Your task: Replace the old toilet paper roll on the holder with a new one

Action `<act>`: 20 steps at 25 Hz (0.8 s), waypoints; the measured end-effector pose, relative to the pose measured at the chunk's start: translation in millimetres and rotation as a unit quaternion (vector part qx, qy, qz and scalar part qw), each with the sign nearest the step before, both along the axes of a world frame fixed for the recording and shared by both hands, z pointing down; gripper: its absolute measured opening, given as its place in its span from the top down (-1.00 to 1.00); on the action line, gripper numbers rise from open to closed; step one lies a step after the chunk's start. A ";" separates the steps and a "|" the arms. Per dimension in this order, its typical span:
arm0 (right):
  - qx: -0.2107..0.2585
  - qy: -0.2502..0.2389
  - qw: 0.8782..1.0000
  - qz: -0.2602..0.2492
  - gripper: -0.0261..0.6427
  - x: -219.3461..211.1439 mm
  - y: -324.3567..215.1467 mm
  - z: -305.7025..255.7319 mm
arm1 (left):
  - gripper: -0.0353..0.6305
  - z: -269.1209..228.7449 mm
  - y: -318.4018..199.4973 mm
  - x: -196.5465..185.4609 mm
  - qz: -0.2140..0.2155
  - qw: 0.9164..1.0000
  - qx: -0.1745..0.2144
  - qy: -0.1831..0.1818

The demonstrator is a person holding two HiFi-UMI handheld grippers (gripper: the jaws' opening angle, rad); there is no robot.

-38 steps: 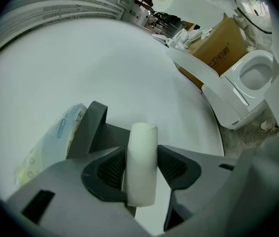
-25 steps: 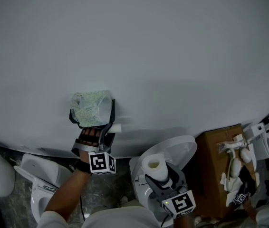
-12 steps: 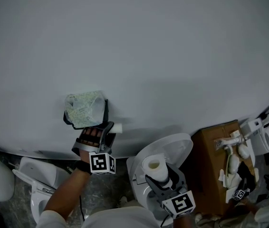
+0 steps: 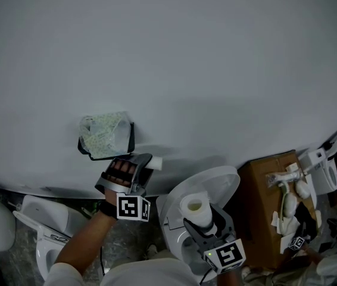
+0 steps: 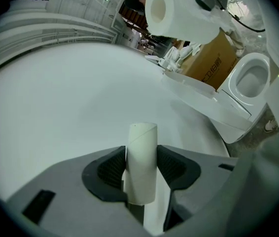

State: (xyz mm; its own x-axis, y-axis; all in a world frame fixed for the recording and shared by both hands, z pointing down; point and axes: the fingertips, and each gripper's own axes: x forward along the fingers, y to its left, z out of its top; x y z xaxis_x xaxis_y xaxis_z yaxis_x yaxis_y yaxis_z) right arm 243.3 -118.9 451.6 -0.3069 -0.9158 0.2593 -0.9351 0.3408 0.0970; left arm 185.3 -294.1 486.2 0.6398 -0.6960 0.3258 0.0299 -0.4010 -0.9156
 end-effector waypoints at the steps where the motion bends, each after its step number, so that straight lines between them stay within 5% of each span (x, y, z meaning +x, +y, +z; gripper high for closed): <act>1: 0.000 0.001 1.000 0.002 -0.01 1.0 -0.1 0.0 | 0.30 -2.6 3.9 1.9 0.006 1.000 0.002 0.005; 10: 0.010 0.021 1.000 -0.010 -0.01 -9.4 -8.7 -8.5 | 0.30 -24.4 34.3 -20.2 0.012 0.999 0.000 0.051; 15: 0.018 0.054 0.998 -0.032 -0.01 -31.5 -24.6 -12.1 | 0.30 -27.4 41.1 -68.2 -0.026 0.997 -0.010 0.078; 20: 0.018 0.138 0.989 -0.046 -0.01 -58.5 -52.9 -7.1 | 0.30 -25.4 47.4 -134.9 -0.083 0.991 -0.026 0.104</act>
